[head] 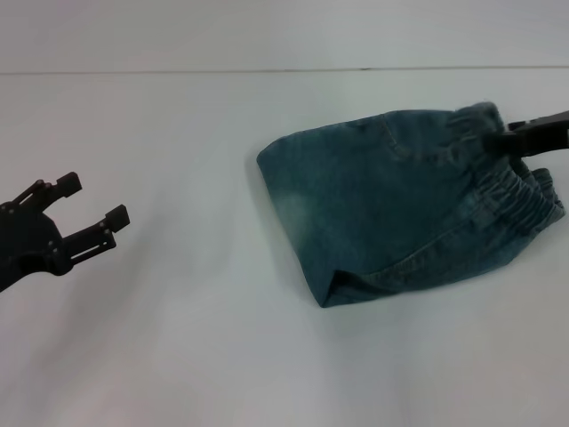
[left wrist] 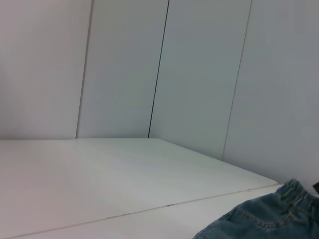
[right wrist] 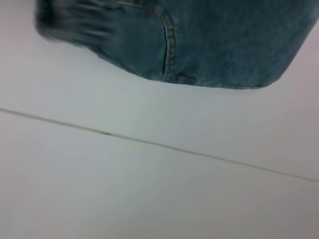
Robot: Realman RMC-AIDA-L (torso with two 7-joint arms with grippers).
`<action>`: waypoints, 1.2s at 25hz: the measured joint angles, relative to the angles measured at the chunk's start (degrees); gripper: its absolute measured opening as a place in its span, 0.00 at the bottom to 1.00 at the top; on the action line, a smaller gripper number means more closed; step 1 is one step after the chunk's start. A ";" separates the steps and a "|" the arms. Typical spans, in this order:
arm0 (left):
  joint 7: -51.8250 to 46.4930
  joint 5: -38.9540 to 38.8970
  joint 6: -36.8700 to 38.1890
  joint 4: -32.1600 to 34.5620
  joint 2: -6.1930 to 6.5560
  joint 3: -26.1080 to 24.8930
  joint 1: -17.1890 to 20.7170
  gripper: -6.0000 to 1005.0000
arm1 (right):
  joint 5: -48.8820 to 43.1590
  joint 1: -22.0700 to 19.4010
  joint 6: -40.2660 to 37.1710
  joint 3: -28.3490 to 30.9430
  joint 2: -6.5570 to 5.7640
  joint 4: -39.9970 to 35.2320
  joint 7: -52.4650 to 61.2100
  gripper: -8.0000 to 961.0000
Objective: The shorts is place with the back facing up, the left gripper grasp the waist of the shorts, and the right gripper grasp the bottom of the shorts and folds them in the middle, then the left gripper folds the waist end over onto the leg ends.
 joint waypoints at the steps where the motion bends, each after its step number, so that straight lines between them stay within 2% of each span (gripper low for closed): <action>1: 0.00 0.01 0.00 0.00 0.00 0.04 0.00 0.93 | 0.53 -0.05 -1.34 1.57 0.00 -0.28 -1.33 0.40; 5: 0.00 0.05 0.00 0.00 0.00 0.22 -0.03 0.93 | 2.41 -1.07 -6.33 6.51 0.00 -3.62 -5.86 0.60; 9: 0.00 0.09 0.25 0.00 0.01 0.39 -0.05 0.93 | 9.50 -2.69 -12.55 9.94 -0.01 -6.84 -12.82 0.69; 15: 0.06 2.17 3.78 -0.22 0.54 0.43 -0.05 0.93 | 25.57 -7.47 -19.31 10.13 0.61 -4.34 -28.55 0.82; 17: 0.25 3.83 6.57 -0.13 0.77 0.25 0.11 0.93 | 31.54 -10.06 -19.63 8.88 0.64 -0.43 -35.52 0.85; 20: 0.31 7.21 10.22 -0.05 1.14 0.18 0.19 0.93 | 38.95 -12.03 -21.12 8.73 0.33 11.30 -49.31 0.85; 26: 0.45 12.70 12.87 -0.01 1.25 -0.13 0.53 0.93 | 40.66 -12.54 -21.76 11.15 0.08 33.95 -74.76 0.91; 30: 1.96 14.05 13.05 0.00 1.13 -0.51 1.19 0.93 | 40.01 -13.08 -20.55 11.82 -0.17 38.81 -80.94 0.95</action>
